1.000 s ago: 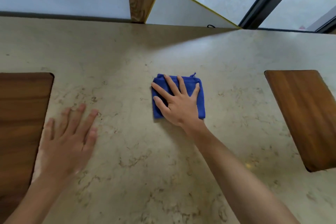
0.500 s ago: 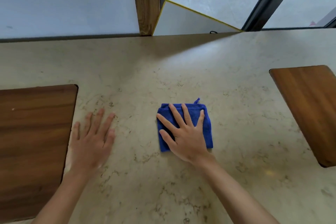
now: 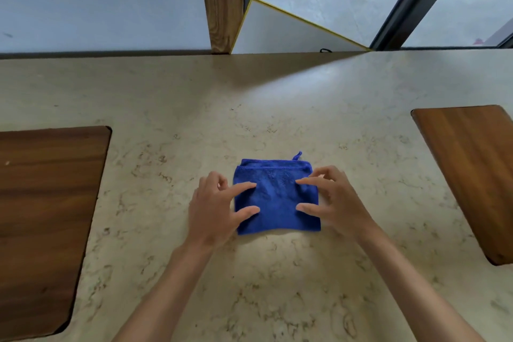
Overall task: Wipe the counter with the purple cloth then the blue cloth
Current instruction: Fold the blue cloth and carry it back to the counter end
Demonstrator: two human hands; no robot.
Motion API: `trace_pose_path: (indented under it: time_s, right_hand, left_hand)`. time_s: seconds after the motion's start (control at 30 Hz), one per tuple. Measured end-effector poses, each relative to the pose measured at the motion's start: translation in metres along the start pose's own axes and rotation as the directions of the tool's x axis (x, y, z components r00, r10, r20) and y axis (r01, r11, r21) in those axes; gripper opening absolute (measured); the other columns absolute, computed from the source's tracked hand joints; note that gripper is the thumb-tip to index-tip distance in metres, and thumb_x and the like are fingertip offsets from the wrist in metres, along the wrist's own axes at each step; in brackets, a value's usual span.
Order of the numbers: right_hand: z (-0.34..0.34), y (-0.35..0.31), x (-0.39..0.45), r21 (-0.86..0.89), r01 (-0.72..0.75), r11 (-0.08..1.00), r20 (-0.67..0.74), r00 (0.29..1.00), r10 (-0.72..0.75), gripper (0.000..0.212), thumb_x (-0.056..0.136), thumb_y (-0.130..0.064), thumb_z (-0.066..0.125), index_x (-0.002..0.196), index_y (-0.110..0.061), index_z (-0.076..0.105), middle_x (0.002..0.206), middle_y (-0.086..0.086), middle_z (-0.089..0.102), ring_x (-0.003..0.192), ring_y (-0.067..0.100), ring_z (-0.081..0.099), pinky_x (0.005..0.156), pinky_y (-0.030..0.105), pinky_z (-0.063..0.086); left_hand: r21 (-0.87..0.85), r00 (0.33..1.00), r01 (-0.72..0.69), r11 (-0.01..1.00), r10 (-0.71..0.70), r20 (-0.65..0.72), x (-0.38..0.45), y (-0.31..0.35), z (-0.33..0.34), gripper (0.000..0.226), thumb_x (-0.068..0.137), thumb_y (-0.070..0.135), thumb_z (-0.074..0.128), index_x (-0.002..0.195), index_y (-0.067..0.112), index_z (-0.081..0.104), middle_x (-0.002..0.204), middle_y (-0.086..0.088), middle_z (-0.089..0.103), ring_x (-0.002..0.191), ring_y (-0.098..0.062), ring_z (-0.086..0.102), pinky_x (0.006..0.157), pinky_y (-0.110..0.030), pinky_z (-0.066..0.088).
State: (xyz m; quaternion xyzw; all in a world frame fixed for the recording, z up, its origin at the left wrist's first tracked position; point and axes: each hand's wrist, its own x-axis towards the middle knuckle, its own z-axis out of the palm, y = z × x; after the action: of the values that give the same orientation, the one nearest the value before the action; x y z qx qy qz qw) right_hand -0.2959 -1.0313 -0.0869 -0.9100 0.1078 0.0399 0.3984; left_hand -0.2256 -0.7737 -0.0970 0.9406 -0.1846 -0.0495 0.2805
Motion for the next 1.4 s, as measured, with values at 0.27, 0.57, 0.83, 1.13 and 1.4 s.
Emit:
trace_pose_path:
  time_s: [0.27, 0.57, 0.83, 1.13, 1.4]
  right_hand:
    - [-0.011, 0.004, 0.004, 0.023, 0.013, 1.0, 0.066, 0.998, -0.014, 0.047, 0.071, -0.021, 0.091, 0.113, -0.035, 0.075, 0.117, -0.021, 0.051, 0.111, 0.014, 0.051, 0.092, 0.017, 0.037]
    - [-0.006, 0.001, 0.014, 0.091, 0.008, 0.996, -0.045, 0.999, -0.004, 0.026, 0.072, -0.01, 0.09, 0.091, -0.026, 0.083, 0.099, -0.005, 0.063, 0.096, 0.007, 0.059, 0.086, 0.015, 0.043]
    - [-0.003, -0.019, 0.004, 0.126, -0.089, 0.988, -0.107, 0.989, 0.102, 0.03, 0.084, -0.003, 0.077, 0.084, -0.033, 0.074, 0.096, -0.004, 0.055, 0.084, 0.006, 0.06, 0.074, 0.013, 0.049]
    - [-0.074, -0.126, -0.029, 0.255, -0.038, 0.966, -0.151, 0.985, 0.079, 0.026, 0.099, -0.016, 0.059, 0.094, -0.041, 0.057, 0.094, -0.014, 0.068, 0.089, 0.011, 0.069, 0.075, 0.02, 0.056]
    - [-0.171, -0.251, -0.051, 0.262, 0.137, 0.955, -0.254, 0.965, -0.068, 0.015, 0.102, -0.023, 0.057, 0.099, -0.038, 0.055, 0.095, 0.004, 0.072, 0.077, 0.021, 0.064, 0.069, 0.031, 0.05]
  left_hand:
    - [-0.143, 0.993, 0.117, 0.983, -0.119, -0.006, 0.006, -0.007, 0.003, 0.048, 0.06, 0.055, 0.084, 0.107, 0.054, 0.073, 0.088, 0.016, 0.035, 0.089, -0.01, 0.037, 0.076, -0.028, 0.042]
    - [-0.135, 0.983, 0.173, 0.976, -0.181, -0.044, 0.015, 0.004, 0.001, 0.018, 0.071, 0.039, 0.085, 0.086, 0.044, 0.078, 0.082, 0.012, 0.051, 0.086, -0.01, 0.051, 0.068, -0.035, 0.051]
    - [-0.215, 0.957, 0.291, 0.932, -0.283, 0.065, 0.018, 0.019, -0.009, 0.013, 0.081, 0.029, 0.073, 0.079, 0.041, 0.068, 0.086, 0.013, 0.054, 0.085, -0.004, 0.054, 0.067, -0.027, 0.039]
    - [-0.424, 0.991, 0.089, 0.901, -0.122, -0.051, 0.013, 0.087, -0.138, 0.023, 0.086, 0.004, 0.066, 0.086, 0.026, 0.07, 0.09, -0.001, 0.065, 0.085, -0.003, 0.06, 0.071, -0.006, 0.041]
    - [-0.456, 0.962, -0.18, 0.872, 0.06, -0.265, 0.009, 0.17, -0.278, 0.043, 0.096, 0.004, 0.054, 0.083, 0.045, 0.052, 0.077, 0.01, 0.062, 0.073, 0.005, 0.057, 0.065, -0.007, 0.044]
